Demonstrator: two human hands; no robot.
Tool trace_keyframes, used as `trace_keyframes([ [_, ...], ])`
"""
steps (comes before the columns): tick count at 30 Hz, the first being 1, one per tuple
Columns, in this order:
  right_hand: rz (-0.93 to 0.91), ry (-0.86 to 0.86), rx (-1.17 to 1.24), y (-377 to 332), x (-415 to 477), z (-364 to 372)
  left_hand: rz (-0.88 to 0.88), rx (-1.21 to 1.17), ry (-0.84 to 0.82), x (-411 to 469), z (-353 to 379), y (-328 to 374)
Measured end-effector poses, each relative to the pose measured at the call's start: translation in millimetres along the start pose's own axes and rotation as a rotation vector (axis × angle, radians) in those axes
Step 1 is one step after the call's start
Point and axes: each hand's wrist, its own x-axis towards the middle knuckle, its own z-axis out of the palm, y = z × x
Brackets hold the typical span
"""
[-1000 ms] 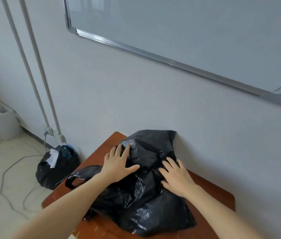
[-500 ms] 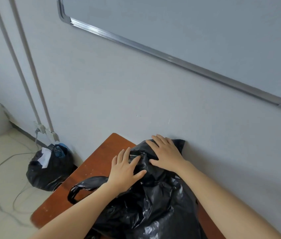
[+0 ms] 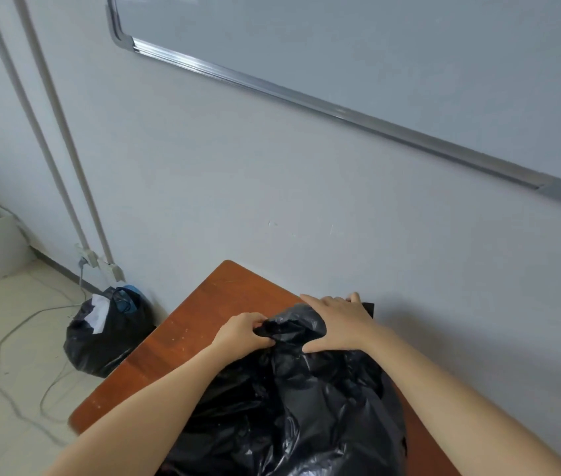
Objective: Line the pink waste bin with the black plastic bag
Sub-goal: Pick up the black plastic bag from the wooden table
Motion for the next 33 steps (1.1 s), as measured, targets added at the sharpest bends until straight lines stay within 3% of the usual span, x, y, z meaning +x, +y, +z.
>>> trace_keyframes([
  [7,-0.123,0.249,0.189,-40,-4,-15,0.1,0.05,0.264,-59,-40,-8],
  [13,-0.467,0.377,0.437,-140,19,-38,-0.03,0.04,0.551,-159,-89,-65],
  [17,-0.671,0.364,0.511,-230,16,-52,-0.206,-0.089,0.759,-249,-115,-105],
  [23,-0.891,0.277,0.633,-376,-13,-64,-0.319,-0.198,0.998,-389,-145,-154],
  [33,-1.128,0.218,0.524,-633,-100,-33,-0.542,-0.172,1.233,-622,-149,-268],
])
